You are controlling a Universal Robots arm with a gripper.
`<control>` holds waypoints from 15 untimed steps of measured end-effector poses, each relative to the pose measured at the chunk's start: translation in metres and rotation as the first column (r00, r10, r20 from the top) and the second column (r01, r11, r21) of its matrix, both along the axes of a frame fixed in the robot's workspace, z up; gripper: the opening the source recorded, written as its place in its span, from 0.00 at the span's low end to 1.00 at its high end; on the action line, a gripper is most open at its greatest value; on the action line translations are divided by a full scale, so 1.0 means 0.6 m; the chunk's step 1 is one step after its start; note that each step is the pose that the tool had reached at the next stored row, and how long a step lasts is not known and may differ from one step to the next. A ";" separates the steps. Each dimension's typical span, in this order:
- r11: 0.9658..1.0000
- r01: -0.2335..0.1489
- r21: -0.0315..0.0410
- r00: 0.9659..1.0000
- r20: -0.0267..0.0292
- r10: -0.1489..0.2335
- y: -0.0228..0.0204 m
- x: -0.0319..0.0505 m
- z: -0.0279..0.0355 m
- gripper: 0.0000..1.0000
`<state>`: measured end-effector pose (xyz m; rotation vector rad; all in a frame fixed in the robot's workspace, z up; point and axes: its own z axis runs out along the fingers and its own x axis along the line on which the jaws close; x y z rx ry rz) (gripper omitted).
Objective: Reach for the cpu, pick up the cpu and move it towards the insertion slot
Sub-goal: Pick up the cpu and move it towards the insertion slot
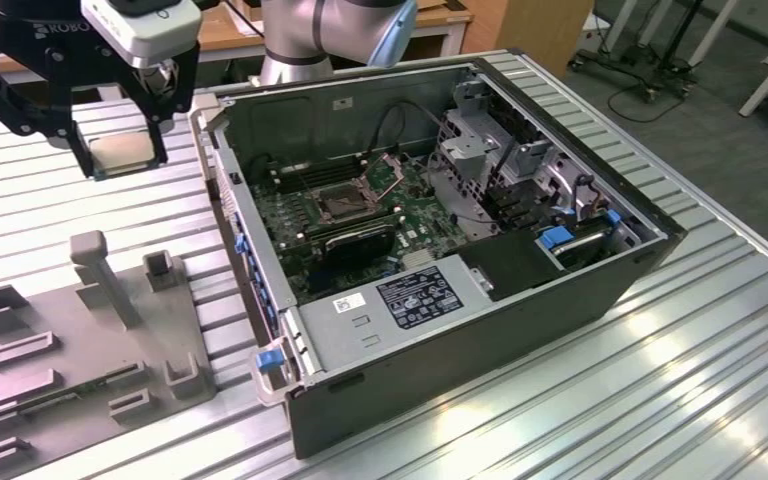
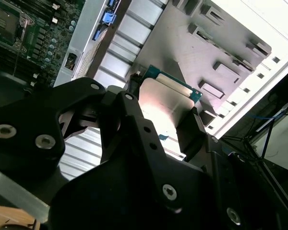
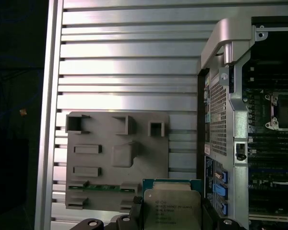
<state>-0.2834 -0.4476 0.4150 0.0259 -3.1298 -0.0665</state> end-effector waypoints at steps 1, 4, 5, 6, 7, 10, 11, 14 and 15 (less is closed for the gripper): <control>1.000 0.000 0.000 1.000 0.000 0.000 0.0000 0.001 0.000 0.55; 1.000 0.000 0.000 1.000 0.000 0.000 0.0000 0.002 0.000 0.55; 1.000 0.000 0.000 1.000 0.000 0.000 0.0000 0.003 0.000 0.55; 1.000 0.000 0.000 1.000 0.000 0.000 0.0000 0.003 0.000 0.55; 1.000 0.000 0.000 1.000 0.000 0.000 0.0000 0.004 0.000 0.55; 1.000 0.000 0.000 1.000 0.000 0.000 0.0000 0.005 0.000 0.55; 1.000 0.000 0.000 1.000 0.000 0.000 0.0000 0.005 0.000 0.55; 1.000 0.000 0.000 1.000 0.000 0.000 0.0000 0.006 0.000 0.55; 1.000 0.000 0.000 1.000 0.000 0.000 0.0000 0.007 0.000 0.55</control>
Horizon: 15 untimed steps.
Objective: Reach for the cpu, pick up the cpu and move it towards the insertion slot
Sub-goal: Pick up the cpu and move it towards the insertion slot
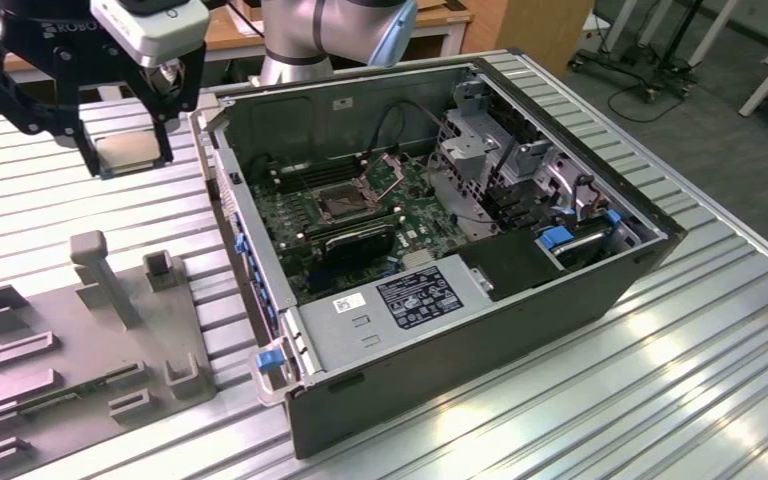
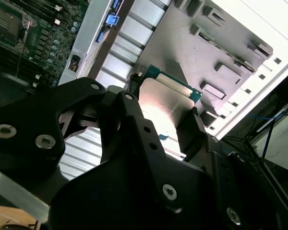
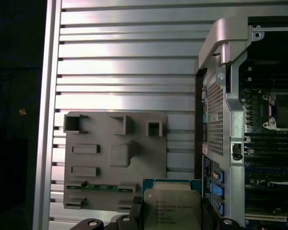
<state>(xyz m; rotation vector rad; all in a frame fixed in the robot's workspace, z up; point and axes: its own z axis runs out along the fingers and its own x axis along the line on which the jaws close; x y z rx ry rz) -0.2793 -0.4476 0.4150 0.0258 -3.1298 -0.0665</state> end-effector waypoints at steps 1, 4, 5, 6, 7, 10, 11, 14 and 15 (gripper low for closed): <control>1.000 0.000 0.000 1.000 0.000 0.000 0.0000 0.000 0.000 0.55; 1.000 0.000 0.000 1.000 0.000 0.000 0.0000 0.002 0.000 0.55; 1.000 0.000 0.000 1.000 0.000 0.000 0.0000 0.002 0.000 0.55; 1.000 0.000 0.000 1.000 0.000 0.000 0.0000 0.003 0.000 0.55; 1.000 0.000 0.000 1.000 0.000 0.000 0.0000 0.003 0.000 0.55; 1.000 0.000 0.000 1.000 0.000 0.000 0.0000 0.004 0.000 0.55; 1.000 0.000 0.000 1.000 0.000 0.000 0.0000 0.005 0.000 0.55; 1.000 0.000 0.000 1.000 0.000 0.000 0.0000 0.006 0.000 0.55; 1.000 0.000 0.000 1.000 0.000 0.000 0.0000 0.006 0.000 0.55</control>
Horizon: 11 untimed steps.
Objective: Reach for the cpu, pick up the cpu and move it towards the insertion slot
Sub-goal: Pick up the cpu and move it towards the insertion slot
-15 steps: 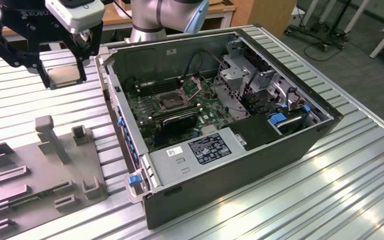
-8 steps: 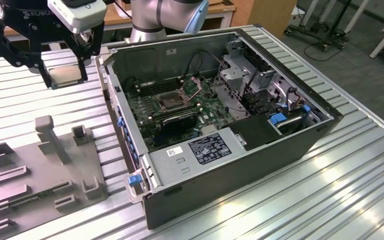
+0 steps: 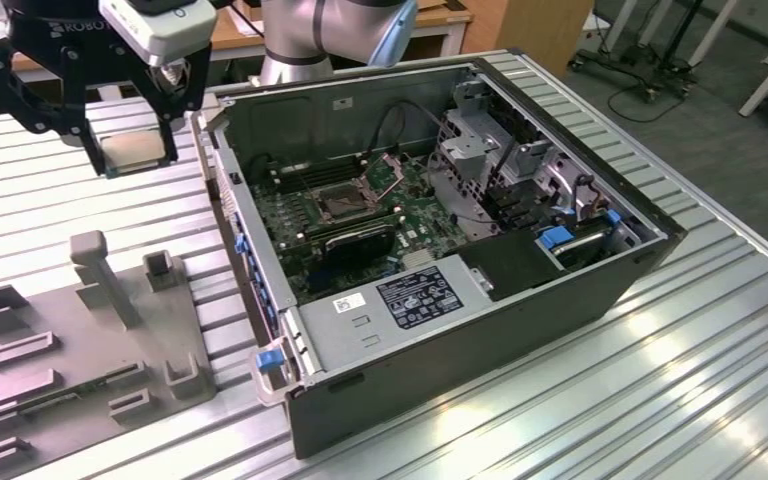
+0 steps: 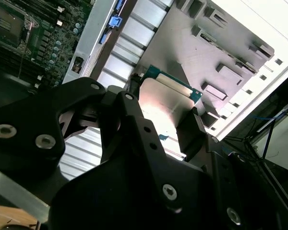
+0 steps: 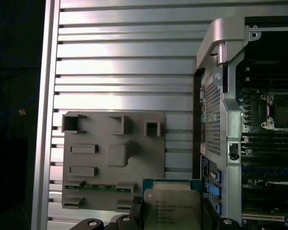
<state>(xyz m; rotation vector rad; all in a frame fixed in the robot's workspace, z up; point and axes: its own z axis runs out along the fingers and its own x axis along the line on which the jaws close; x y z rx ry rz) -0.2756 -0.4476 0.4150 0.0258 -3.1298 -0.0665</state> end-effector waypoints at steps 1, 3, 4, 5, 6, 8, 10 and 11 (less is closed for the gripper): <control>1.000 0.000 0.000 1.000 0.000 0.000 0.0000 0.000 0.000 0.55; 1.000 0.000 0.000 1.000 0.000 0.000 0.0000 0.001 0.000 0.55; 1.000 0.000 0.000 1.000 0.000 0.000 0.0000 0.001 0.000 0.55; 1.000 0.000 0.000 1.000 0.000 0.000 0.0000 0.002 0.000 0.55; 1.000 0.000 0.000 1.000 0.000 0.000 0.0000 0.002 0.000 0.55; 1.000 0.000 0.000 1.000 0.000 0.000 0.0000 0.004 0.000 0.55; 1.000 0.000 0.000 1.000 0.000 0.000 0.0000 0.005 0.000 0.55; 1.000 0.000 0.000 1.000 0.000 0.000 0.0000 0.005 0.000 0.55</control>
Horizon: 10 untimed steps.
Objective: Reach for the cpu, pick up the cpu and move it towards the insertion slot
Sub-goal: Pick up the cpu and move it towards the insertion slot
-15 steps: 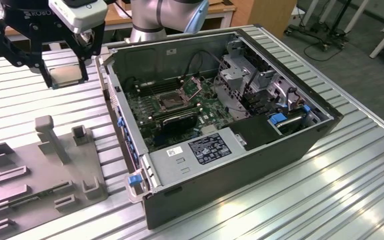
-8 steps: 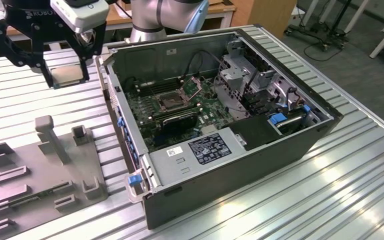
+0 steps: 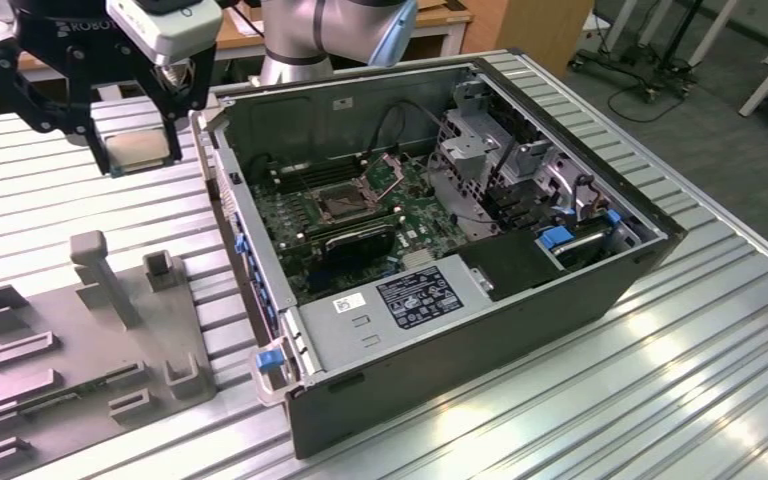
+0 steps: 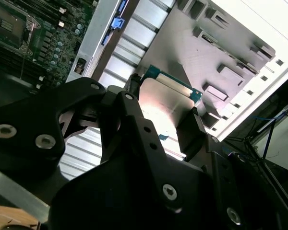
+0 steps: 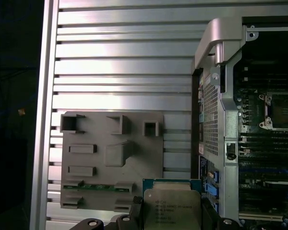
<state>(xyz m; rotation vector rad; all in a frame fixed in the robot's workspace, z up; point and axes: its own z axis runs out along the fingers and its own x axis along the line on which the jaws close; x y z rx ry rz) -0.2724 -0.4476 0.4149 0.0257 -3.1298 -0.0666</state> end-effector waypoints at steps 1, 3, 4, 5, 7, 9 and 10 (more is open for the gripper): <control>1.000 0.000 0.000 1.000 0.000 0.000 0.0000 0.000 0.000 0.55; 1.000 0.000 0.000 1.000 0.000 0.000 0.0000 0.001 0.000 0.55; 1.000 0.000 0.000 1.000 0.000 0.000 0.0000 0.002 0.000 0.55; 1.000 0.000 0.000 1.000 0.000 0.000 0.0000 0.003 0.000 0.55; 1.000 0.000 0.000 1.000 0.000 0.000 0.0000 0.004 0.000 0.55; 1.000 0.000 0.000 1.000 0.000 0.000 0.0000 0.005 0.000 0.55; 1.000 0.000 0.000 1.000 0.000 0.000 0.0000 0.005 0.000 0.55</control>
